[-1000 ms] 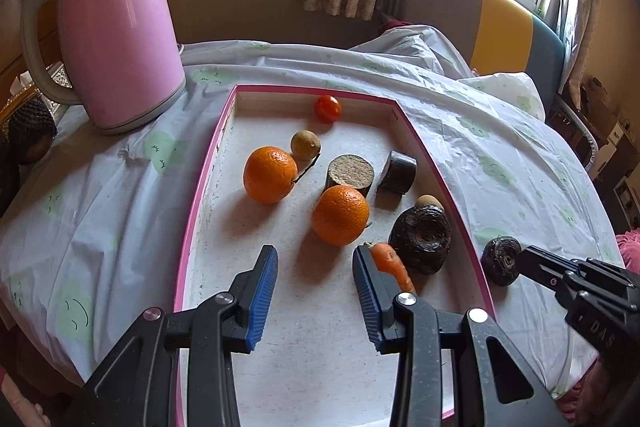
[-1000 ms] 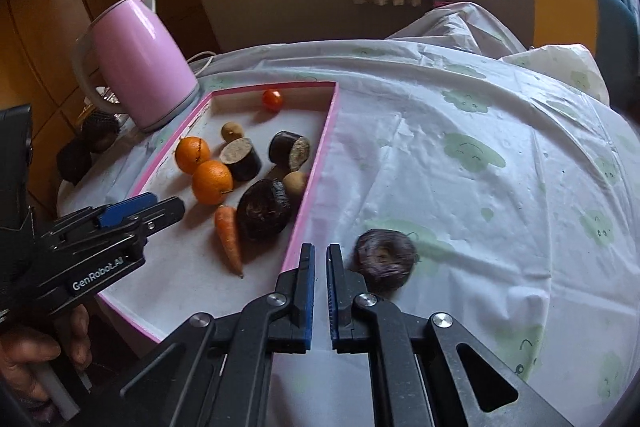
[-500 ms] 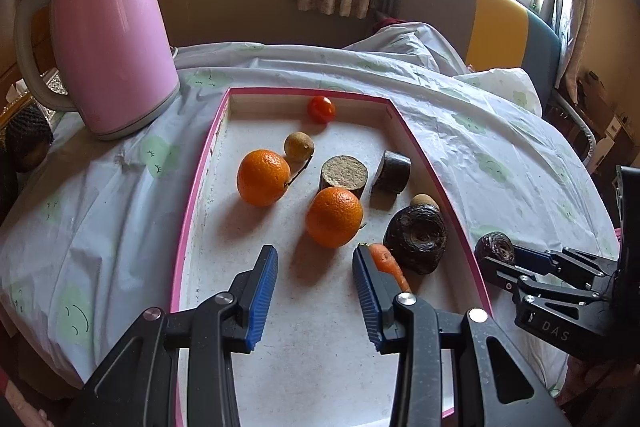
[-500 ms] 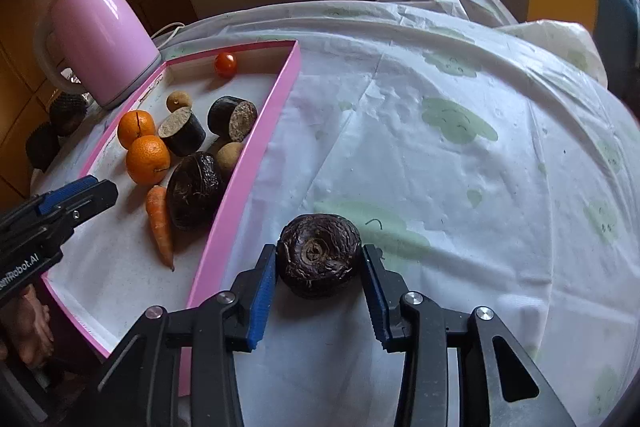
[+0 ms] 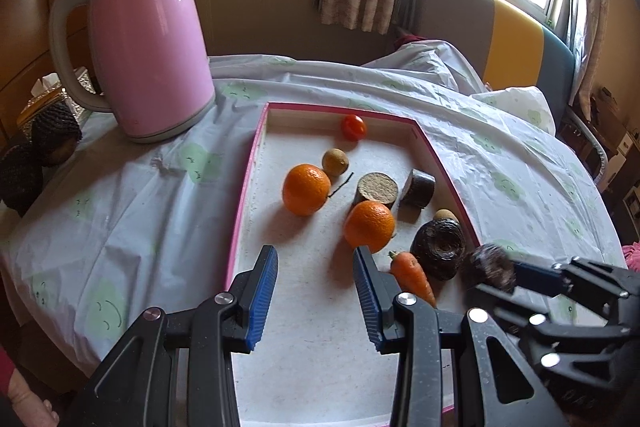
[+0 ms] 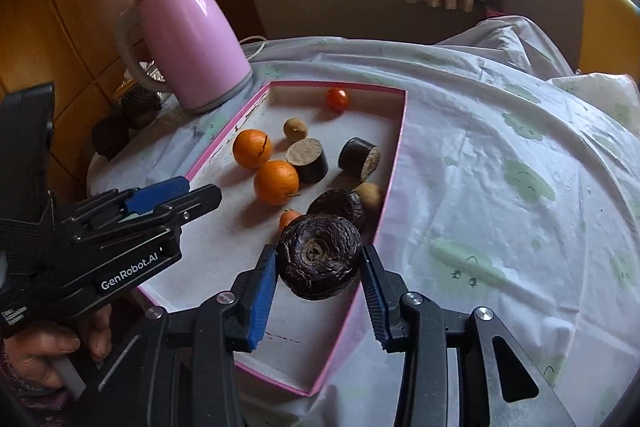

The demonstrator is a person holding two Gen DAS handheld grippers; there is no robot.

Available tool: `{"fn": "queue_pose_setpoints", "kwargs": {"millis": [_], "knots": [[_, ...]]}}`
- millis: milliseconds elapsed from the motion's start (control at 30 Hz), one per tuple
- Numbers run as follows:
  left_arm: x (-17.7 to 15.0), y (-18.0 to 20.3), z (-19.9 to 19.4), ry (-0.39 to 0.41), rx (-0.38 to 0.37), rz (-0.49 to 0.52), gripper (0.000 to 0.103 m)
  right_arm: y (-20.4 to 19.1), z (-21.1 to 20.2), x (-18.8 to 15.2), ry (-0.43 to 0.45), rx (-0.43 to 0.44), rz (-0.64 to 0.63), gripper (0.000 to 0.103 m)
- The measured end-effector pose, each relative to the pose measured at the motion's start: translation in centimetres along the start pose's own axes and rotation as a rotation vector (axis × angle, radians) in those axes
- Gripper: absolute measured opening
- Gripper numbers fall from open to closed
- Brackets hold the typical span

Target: Organize fruits

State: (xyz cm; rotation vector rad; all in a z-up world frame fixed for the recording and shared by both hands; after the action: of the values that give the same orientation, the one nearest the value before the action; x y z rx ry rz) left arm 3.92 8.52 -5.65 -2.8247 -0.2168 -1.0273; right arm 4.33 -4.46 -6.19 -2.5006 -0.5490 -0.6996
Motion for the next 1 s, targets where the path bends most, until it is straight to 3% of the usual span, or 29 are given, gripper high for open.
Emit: {"fn": "queue_pose_setpoints", "kwargs": {"millis": [233, 467, 533, 733, 933, 1000], "knots": [[0.1, -0.7, -0.7, 0.016, 0.025, -0.014, 0.039, -1.1, 2.3, -0.1, -0.042, -0.008, -0.018, 0.043], [0.1, -0.9, -1.2, 0.027, 0.033, -0.022, 0.040, -1.0, 2.3, -0.3, -0.019, -0.019, 0.000, 0.044], [0.1, -0.7, -1.4, 0.033, 0.035, -0.016, 0.045, -1.0, 1.8, -0.2, 0.002, -0.024, 0.007, 0.045], [0.2, 0.0, -2.5, 0.058, 0.028, -0.015, 0.056, -0.5, -0.7, 0.3, 0.117, -0.109, 0.042, 0.063], [0.3, 0.0, -3.7, 0.107, 0.119, -0.025, 0.067, 0.3, -2.7, 1.0, 0.221, -0.262, 0.060, 0.088], [0.3, 0.1, -4.0, 0.124, 0.107, -0.035, 0.067, 0.8, -3.2, 1.1, 0.237, -0.291, 0.066, 0.090]]}}
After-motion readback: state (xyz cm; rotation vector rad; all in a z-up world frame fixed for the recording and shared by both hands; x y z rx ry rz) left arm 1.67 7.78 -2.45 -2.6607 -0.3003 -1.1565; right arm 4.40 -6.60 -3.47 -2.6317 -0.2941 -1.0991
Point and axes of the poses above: each gripper's, at about its wrist camera, not at the fingertips, and z roughly the way its jaws point, y to its right, x to its top, the point moved 5 cm from there along z, roughly the way its jaws point, and after that the axes turned 11 degrees about x, right-handed, at the moved point
